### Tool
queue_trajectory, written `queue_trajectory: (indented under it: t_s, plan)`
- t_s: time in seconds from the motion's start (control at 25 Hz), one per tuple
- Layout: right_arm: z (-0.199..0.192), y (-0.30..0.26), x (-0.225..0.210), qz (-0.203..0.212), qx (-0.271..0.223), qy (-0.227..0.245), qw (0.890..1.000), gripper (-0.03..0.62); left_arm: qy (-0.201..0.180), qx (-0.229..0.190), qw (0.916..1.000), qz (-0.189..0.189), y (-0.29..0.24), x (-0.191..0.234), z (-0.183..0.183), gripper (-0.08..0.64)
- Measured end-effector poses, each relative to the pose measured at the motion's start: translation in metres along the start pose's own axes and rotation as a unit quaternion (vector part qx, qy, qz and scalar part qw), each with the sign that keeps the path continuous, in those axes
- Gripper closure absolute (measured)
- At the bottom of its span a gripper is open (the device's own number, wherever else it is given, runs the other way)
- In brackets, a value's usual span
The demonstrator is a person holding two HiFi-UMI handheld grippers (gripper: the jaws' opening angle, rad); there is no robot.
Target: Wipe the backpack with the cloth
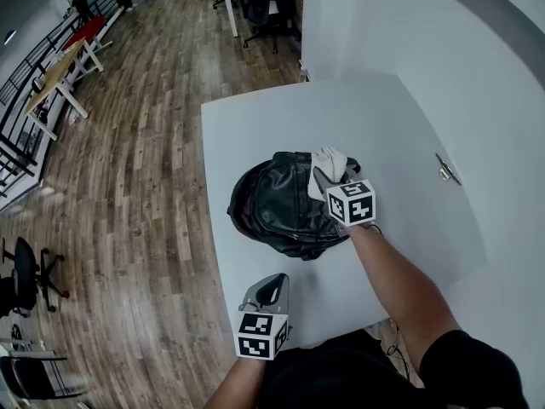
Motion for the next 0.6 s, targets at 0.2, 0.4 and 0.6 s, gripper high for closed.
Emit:
queue_trajectory:
  t_s: [0.2,0.4,0.6]
  plan:
    - [0.002,0.019,-0.018,-0.019,-0.007,-0.004,1.000,0.494,-0.010,-0.001,0.9999,-0.009,-0.003,-0.007,0.004,0.552]
    - [0.002,0.034,-0.036,-0.037,-0.015,-0.011,0.999,0.495,-0.017,-0.002,0.9997,-0.018,-0.006,-0.014,0.007,0.552]
    - [0.004,0.050,-0.052,-0.055,-0.023,-0.016,0.998,0.494,-0.025,-0.003,0.9993,-0.027,-0.009,-0.021,0.009,0.552]
Point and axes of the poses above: the fingertips, and each gripper's own axes: y backward along the fingers, x to its left, z out of its top, the point moved 6 cm from there along y, backward along the fingers, and after that the axes turned 9 degrees about -y, right-handed, at the moved point
